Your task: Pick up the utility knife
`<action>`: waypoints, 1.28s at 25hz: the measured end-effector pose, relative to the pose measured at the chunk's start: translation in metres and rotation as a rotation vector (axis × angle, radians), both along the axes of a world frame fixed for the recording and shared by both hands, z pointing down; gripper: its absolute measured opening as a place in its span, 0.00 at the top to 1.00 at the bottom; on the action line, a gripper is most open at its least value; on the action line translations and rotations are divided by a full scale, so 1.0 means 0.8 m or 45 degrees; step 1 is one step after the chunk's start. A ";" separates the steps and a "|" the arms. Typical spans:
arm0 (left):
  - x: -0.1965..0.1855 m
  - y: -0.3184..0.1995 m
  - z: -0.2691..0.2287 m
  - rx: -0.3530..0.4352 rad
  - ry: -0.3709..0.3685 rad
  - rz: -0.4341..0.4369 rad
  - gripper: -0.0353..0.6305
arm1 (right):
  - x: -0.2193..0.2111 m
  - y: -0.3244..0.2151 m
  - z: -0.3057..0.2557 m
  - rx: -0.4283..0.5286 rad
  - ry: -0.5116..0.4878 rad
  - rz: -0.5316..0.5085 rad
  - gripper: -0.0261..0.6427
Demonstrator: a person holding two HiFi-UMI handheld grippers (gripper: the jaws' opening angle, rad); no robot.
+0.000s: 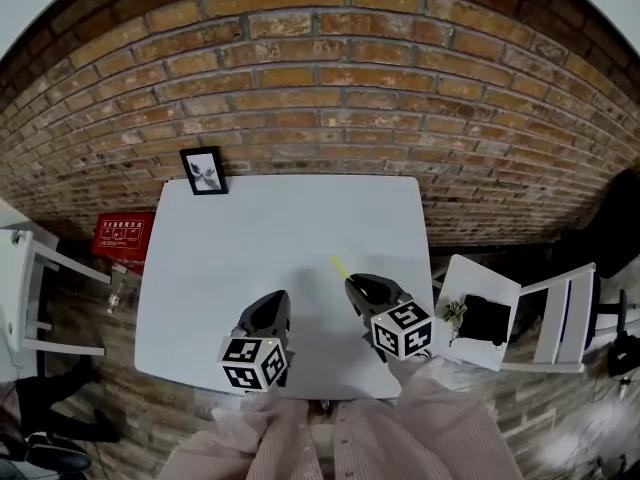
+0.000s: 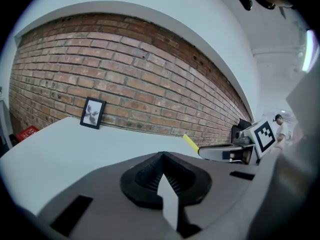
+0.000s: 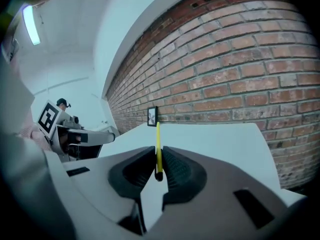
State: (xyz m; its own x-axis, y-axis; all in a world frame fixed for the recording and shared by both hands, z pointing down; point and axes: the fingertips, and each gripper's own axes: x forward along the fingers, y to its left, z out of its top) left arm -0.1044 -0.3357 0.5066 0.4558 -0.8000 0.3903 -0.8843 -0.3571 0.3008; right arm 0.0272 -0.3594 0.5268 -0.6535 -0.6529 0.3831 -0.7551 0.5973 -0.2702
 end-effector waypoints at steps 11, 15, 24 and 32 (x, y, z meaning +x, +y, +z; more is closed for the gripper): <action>-0.010 0.006 -0.059 0.176 -0.049 -0.021 0.96 | 0.016 0.011 -0.077 0.187 -0.174 0.051 0.89; -0.017 0.009 -0.081 0.232 -0.057 -0.038 0.96 | 0.022 0.014 -0.098 0.247 -0.228 0.068 0.89; -0.032 0.013 -0.126 0.343 -0.068 -0.069 0.96 | 0.046 0.021 -0.142 0.368 -0.287 0.144 0.89; -0.033 0.015 -0.151 0.405 -0.066 -0.052 0.96 | 0.074 0.027 -0.180 0.474 -0.280 0.199 0.89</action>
State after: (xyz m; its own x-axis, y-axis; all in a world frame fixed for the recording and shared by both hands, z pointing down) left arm -0.1306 -0.3237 0.3857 0.4071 -0.9026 0.1397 -0.9109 -0.3901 0.1343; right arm 0.0863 -0.3376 0.3826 -0.5756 -0.8171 -0.0330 -0.7926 0.5674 -0.2232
